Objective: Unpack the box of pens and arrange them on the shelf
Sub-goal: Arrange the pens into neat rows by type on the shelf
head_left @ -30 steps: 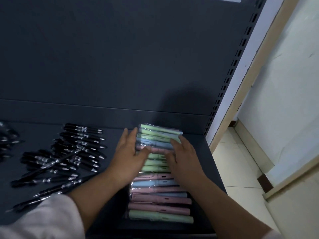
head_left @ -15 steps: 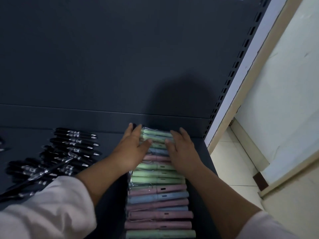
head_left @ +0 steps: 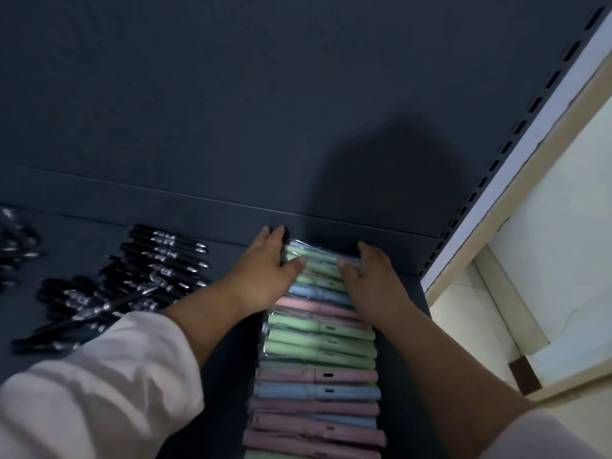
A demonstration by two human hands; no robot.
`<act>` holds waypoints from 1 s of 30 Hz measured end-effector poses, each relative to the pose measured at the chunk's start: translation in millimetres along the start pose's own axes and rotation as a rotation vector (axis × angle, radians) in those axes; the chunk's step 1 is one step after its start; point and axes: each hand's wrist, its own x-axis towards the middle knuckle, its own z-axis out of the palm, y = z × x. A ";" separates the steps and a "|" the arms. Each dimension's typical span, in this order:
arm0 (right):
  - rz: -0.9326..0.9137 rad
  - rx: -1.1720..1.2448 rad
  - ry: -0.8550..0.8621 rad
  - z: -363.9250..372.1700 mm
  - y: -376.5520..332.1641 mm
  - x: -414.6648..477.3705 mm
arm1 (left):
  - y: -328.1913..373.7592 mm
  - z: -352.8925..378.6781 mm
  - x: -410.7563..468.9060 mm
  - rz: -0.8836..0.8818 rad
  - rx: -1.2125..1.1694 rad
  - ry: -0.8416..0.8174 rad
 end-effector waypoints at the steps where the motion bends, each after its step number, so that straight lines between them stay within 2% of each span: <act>1: -0.031 -0.036 0.009 -1.1 -7.1 -0.7 | -0.5 -9.1 -6.0 0.017 0.054 0.009; 9: -0.353 -0.228 -0.060 23.4 -89.1 -29.2 | -35.8 -87.4 -59.6 0.014 0.543 0.044; 14: -0.449 -0.265 -0.128 55.7 -144.2 -55.1 | -75.1 -135.3 -99.1 -0.052 0.535 0.039; 17: -0.491 -0.252 -0.191 86.1 -173.9 -72.6 | -106.4 -161.0 -124.3 -0.082 0.540 -0.050; 21: -0.496 -0.275 -0.257 127.9 -196.9 -90.1 | -147.7 -184.1 -148.6 -0.081 0.574 -0.241; 25: -0.425 -0.392 -0.306 155.8 -208.3 -97.3 | -167.1 -194.9 -155.5 -0.031 0.606 -0.338; 30: -0.355 -0.420 -0.177 174.2 -212.8 -112.7 | -183.6 -187.7 -155.4 0.072 0.644 -0.392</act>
